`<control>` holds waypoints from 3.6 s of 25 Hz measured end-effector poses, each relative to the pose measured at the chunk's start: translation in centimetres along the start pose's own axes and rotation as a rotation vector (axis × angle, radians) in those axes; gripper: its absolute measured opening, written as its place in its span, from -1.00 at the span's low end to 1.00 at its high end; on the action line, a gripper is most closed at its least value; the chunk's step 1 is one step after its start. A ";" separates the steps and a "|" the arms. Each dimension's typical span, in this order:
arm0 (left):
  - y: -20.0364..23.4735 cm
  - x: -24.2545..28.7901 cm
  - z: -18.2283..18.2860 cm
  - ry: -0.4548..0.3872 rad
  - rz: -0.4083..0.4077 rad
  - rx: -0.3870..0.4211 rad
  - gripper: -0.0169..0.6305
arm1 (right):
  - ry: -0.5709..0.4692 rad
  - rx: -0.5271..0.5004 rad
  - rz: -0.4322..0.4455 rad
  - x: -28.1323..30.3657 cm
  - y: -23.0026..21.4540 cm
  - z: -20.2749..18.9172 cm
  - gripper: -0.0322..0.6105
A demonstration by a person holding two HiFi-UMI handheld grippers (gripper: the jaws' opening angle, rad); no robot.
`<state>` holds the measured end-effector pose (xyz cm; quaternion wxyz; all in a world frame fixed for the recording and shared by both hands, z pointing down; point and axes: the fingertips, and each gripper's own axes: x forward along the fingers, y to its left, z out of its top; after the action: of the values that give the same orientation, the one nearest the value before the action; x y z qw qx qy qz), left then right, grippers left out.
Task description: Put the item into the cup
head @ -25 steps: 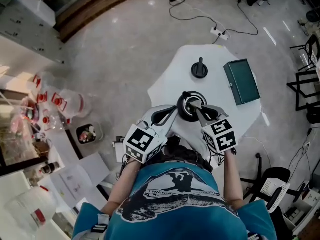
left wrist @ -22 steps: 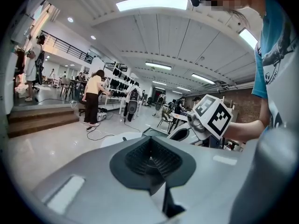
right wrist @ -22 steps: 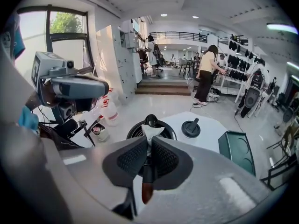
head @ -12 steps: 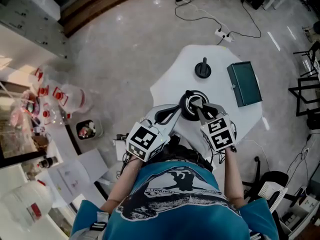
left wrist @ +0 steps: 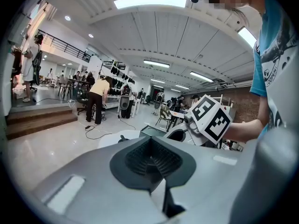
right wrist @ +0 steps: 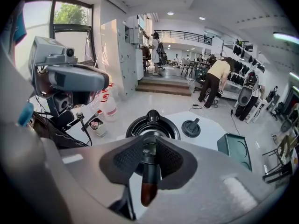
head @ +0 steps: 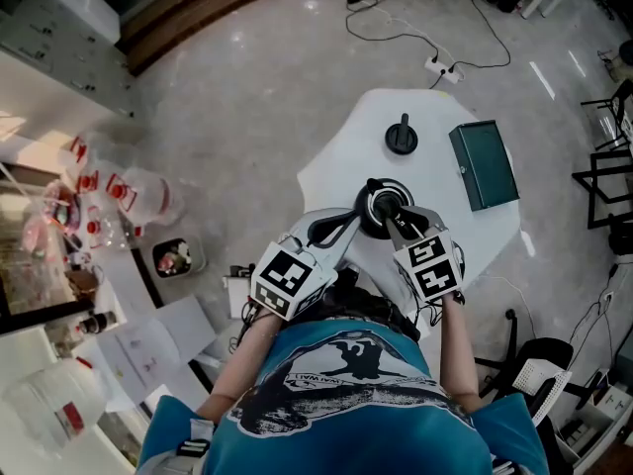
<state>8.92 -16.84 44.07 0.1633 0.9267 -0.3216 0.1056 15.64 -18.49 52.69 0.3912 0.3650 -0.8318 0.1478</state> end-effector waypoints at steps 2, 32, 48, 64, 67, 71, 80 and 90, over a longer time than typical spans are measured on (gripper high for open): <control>0.0 0.0 0.0 0.003 0.000 0.002 -0.92 | -0.009 0.010 0.001 -0.1 0.1 0.1 -0.63; -1.1 -1.8 -1.7 0.089 0.027 0.039 -0.91 | -0.374 0.235 0.002 -4.0 2.4 2.7 -0.64; -0.8 -8.9 -2.7 0.053 0.019 0.043 -0.91 | -0.407 0.342 0.026 -4.9 9.3 4.0 -0.69; -1.5 -15.6 -5.4 0.010 -0.022 0.018 -0.91 | -0.464 0.367 0.008 -6.8 18.0 4.1 -0.70; -2.0 -16.3 -5.9 0.012 -0.036 0.022 -0.91 | -0.479 0.369 0.013 -7.2 19.2 4.1 -0.70; -2.7 -16.9 -6.1 0.008 -0.046 0.029 -0.91 | -0.502 0.386 0.033 -7.7 20.3 4.0 -0.77; -4.0 -17.6 -6.2 -0.006 -0.061 0.042 -0.91 | -0.502 0.374 0.027 -8.1 21.3 3.5 -0.92; -5.5 -18.2 -6.9 0.004 -0.069 0.055 -0.91 | -0.523 0.394 0.065 -8.5 22.0 2.5 -0.90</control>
<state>-2.27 0.03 43.72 0.1419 0.9412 -0.2860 0.1105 2.03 -0.42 45.47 0.0813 0.4323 -0.8708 0.2197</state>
